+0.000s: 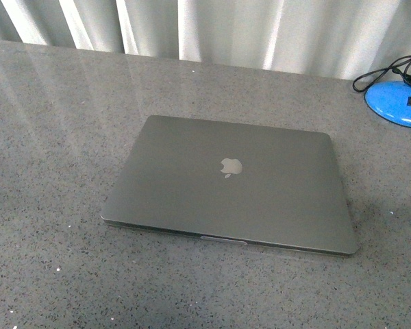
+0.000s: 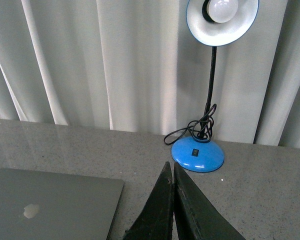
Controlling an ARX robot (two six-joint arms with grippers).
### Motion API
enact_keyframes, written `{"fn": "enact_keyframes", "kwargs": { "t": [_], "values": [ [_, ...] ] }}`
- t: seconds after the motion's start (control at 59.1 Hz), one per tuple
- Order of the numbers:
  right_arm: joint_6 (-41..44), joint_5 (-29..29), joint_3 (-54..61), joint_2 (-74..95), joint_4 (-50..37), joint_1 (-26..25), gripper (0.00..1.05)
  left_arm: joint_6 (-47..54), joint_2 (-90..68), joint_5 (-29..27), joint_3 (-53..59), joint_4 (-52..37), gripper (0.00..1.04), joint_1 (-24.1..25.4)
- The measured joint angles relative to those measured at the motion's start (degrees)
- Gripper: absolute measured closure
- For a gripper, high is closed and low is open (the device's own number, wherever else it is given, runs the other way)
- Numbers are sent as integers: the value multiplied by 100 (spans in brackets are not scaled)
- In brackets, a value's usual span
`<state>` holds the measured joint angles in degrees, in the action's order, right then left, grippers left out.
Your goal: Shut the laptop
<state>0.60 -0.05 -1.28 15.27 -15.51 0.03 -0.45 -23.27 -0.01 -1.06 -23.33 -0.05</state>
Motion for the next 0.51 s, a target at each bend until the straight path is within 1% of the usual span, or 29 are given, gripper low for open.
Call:
{"fn": "enact_keyframes", "kwargs": {
  "t": [0.339, 0.423, 0.508],
  "values": [
    [0, 0, -2, -557, 560, 0, 104, 0, 811, -2, 0, 793, 101, 0],
    [-4, 0, -2, -1226, 1438, 0, 104, 0, 973, -2, 0, 951, 101, 0],
    [-7, 7, -4, -1502, 1526, 0, 104, 0, 1152, -2, 0, 1137, 101, 0]
  ]
}}
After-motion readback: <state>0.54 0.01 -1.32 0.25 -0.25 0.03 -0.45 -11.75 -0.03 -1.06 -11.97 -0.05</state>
